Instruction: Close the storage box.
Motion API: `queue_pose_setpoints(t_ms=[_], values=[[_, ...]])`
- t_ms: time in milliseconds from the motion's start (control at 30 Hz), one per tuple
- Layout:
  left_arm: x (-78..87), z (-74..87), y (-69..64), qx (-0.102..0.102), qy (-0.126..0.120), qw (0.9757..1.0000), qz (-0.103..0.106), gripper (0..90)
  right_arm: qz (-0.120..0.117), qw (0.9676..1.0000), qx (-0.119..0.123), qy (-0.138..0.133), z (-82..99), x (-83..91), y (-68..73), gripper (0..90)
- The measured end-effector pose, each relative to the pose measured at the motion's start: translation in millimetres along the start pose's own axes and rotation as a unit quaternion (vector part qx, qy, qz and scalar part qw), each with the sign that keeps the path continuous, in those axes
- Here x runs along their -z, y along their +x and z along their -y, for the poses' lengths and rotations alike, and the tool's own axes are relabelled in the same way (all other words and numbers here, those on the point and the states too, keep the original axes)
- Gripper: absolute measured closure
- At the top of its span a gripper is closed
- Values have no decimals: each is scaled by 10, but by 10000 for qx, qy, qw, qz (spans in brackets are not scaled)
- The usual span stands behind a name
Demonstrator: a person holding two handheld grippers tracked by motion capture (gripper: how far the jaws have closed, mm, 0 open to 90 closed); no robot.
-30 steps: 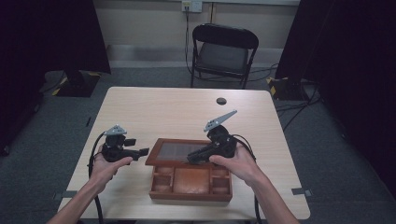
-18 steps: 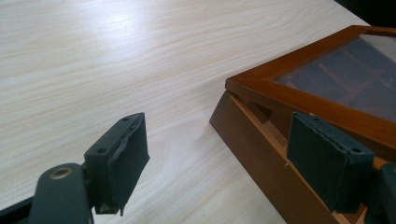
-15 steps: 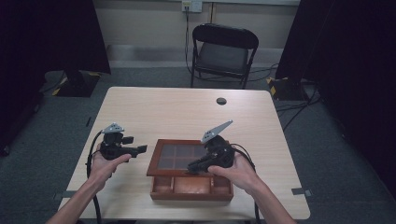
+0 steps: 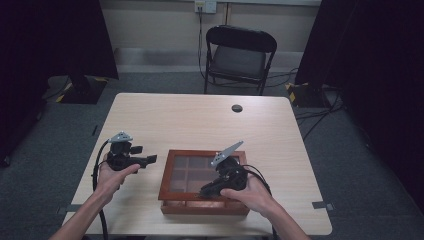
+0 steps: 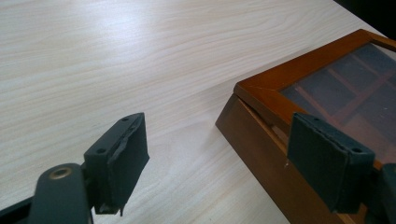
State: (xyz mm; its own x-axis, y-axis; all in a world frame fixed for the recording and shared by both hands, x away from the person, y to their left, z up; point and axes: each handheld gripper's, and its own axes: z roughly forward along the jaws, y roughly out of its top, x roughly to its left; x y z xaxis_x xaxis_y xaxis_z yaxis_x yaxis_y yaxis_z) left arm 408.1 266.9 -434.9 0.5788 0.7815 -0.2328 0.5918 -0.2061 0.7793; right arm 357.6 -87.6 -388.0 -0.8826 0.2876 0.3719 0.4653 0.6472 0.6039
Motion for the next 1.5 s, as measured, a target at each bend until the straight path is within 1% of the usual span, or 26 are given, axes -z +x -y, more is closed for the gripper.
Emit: queue_pose_setpoints(t_ms=[100,233,300,367,533,567,767,867,900,1067,1300,1333,1367,1400,1433,1467,1500], values=[[-3,2,1,16,10,10000,26,202,4,10000,-11,38,4,-11,1,826],[-8,6,-4,2,16,10000,43,202,-72,9999,-10,109,27,-59,-17,828],[-7,9,-5,-10,33,10000,42,202,-38,9999,-27,143,36,-83,-15,828],[-11,12,-6,-17,47,10000,41,202,-70,9998,-13,174,42,-94,-24,828],[-11,14,-12,-9,47,10000,50,202,-149,9996,-99,227,70,-138,-55,829],[-12,14,-11,-10,51,10000,60,202,-154,9994,-119,274,77,-152,-56,829],[-19,17,-11,8,66,10000,72,201,-147,9991,-121,367,99,-205,-72,830],[-23,22,-13,-16,95,9999,50,201,-159,9989,-173,399,105,-215,-80,830],[-27,25,-14,-15,114,9999,67,200,-159,9988,-154,436,118,-237,-96,830],[-30,30,-14,-21,134,9999,76,200,-166,9982,-241,525,150,-300,-119,831],[-42,33,-16,10,146,9999,78,200,-186,9985,-229,452,170,-298,-125,828],[-42,31,-16,-30,157,9998,78,200,-196,9987,-209,416,180,-298,-135,803],[-42,31,-16,-30,157,9998,78,200,-196,9987,-209,416,180,-298,-135,803],[-41,31,-16,-29,155,9998,83,200,-140,9990,-241,349,189,-298,-144,754],[-41,30,-16,-30,154,9998,77,200,-150,9991,-292,256,197,-290,-163,684],[-38,32,-14,-12,161,9999,56,200,-67,9996,-234,172,203,-265,-189,587],[-38,32,-14,-12,161,9999,56,201,-67,9996,-234,172,203,-265,-189,587]])
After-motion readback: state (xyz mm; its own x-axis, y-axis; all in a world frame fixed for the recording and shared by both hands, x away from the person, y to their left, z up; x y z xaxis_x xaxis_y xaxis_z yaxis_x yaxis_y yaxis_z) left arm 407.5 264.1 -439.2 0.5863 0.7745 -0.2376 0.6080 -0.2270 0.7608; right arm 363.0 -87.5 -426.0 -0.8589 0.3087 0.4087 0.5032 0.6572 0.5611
